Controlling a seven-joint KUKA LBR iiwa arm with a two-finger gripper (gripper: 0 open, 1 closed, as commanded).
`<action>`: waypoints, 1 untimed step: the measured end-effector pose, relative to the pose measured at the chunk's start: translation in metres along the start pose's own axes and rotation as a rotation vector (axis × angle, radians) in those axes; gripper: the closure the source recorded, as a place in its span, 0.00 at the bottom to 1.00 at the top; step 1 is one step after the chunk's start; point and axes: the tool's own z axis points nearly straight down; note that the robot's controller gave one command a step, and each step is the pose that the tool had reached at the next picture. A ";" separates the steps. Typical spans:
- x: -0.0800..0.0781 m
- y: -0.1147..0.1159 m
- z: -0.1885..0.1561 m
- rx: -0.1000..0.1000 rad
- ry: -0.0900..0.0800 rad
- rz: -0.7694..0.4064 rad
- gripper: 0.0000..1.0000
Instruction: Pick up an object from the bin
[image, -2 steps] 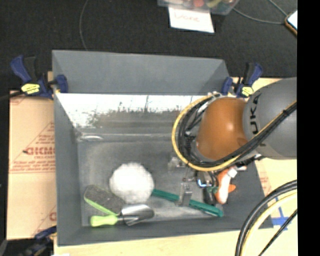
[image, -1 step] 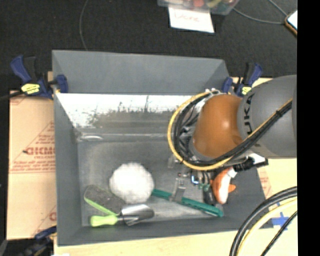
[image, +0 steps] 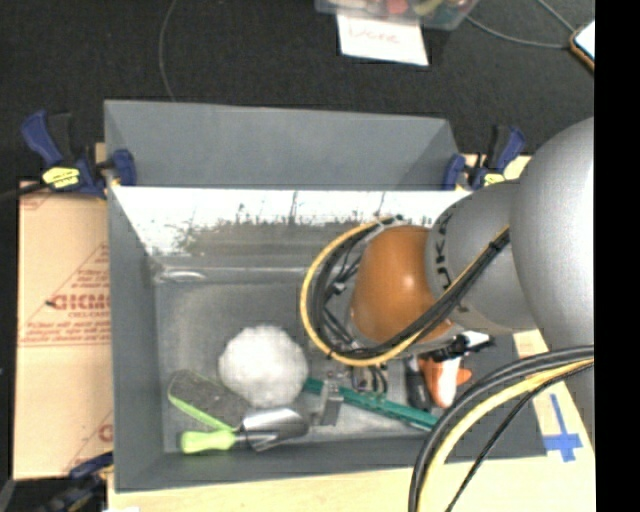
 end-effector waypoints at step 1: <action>0.028 0.020 -0.015 -0.005 -0.021 0.116 0.00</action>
Offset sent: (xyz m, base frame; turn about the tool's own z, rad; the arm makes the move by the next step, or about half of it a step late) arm -0.0069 -0.0007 0.0984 0.0156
